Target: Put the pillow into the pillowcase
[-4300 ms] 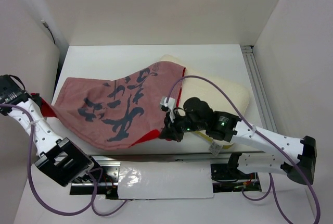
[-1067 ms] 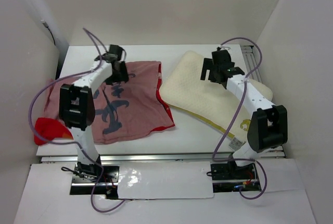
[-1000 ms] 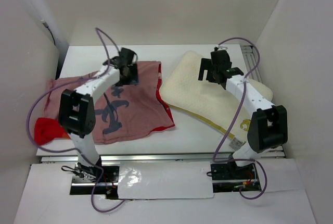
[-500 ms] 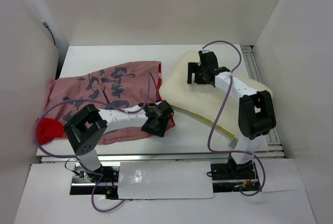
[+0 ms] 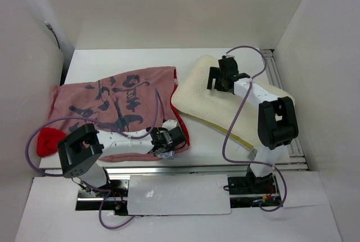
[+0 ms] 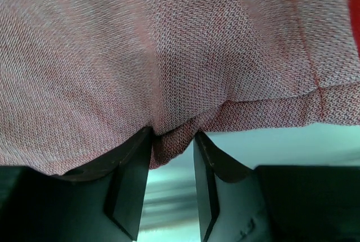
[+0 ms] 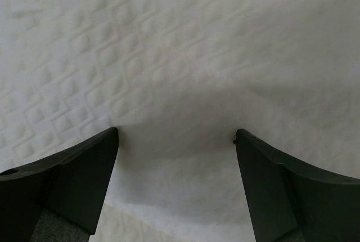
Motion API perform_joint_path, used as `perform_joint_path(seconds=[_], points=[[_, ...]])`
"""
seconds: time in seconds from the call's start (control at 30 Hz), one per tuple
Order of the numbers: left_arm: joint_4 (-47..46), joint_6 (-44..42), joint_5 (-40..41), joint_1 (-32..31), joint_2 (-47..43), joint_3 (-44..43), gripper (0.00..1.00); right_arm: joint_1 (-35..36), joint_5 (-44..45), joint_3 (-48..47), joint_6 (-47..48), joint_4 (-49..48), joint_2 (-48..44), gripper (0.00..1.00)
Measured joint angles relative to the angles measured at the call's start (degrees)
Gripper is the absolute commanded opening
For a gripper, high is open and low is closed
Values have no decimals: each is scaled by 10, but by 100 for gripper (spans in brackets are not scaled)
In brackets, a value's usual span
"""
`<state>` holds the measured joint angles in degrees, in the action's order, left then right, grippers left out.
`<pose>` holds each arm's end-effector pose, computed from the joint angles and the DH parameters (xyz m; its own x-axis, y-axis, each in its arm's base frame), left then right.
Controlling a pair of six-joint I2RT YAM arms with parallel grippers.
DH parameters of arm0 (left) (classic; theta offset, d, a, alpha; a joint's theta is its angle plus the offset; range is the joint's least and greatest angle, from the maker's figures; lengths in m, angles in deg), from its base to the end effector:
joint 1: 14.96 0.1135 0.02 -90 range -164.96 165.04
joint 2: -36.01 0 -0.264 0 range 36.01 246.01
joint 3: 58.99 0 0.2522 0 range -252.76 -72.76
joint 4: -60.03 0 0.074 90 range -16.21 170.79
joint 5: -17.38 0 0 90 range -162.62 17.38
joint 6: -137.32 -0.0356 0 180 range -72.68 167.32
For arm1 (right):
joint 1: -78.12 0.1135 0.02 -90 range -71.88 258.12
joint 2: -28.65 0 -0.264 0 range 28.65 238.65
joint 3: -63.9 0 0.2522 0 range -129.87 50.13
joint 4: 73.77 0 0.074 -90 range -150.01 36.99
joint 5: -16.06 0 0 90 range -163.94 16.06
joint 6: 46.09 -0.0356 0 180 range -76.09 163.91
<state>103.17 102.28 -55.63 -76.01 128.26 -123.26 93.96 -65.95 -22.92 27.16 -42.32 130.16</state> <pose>0.1485 -0.2470 0.1567 -0.9107 0.0286 -0.4122 0.0792 0.9912 -0.1062 0.3788 0.1023 0.2295 -0.7154 0.0937 -0.6924 0.0298 0.9942 0.1037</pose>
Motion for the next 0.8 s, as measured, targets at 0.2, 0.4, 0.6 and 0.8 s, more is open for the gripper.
perform_joint_path(seconds=[0.2, 0.4, 0.6, 0.8], points=[[34, 62, -20, -52, -52, 44, 45, -57, 24, 25, -36, 3, -2, 92], [146, 96, -47, -92, -87, 56, 54, -83, 53, 32, -42, 9, -21, 94], [286, 97, 5, -94, -137, -73, 91, -49, 76, 32, -29, 19, -43, 97], [227, 17, 61, -16, -128, -200, 87, -7, 77, 36, -22, 20, -131, 96]])
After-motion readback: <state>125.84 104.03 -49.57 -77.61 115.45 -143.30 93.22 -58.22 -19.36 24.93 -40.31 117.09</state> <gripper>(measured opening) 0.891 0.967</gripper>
